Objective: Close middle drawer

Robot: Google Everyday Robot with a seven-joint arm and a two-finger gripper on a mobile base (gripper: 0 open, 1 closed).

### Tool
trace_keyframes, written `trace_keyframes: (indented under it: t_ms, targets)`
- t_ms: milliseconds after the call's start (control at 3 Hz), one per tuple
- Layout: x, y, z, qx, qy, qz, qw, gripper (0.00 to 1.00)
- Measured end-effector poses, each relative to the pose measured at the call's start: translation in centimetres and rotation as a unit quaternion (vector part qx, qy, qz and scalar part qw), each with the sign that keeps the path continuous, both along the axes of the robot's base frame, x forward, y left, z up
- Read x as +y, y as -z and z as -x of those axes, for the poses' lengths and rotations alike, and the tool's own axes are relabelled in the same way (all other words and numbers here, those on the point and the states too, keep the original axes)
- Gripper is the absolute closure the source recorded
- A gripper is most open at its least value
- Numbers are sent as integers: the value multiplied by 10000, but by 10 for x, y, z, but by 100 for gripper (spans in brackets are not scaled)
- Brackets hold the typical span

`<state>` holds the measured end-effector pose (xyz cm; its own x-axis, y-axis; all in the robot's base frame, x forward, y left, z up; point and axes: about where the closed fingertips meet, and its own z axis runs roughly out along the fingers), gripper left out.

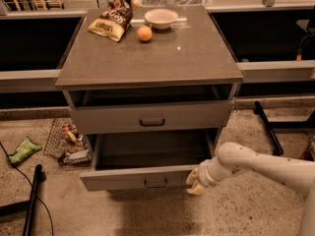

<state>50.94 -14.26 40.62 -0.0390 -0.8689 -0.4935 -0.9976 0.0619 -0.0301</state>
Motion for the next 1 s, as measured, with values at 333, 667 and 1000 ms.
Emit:
trace_keyframes:
  t_ms: [333, 667, 1000]
  targets:
    - [4, 4, -11, 25, -81, -44, 10000, 11]
    - [7, 6, -21, 38, -128, -67, 9999, 0]
    - [9, 7, -33, 48, -146, -99, 9998, 0]
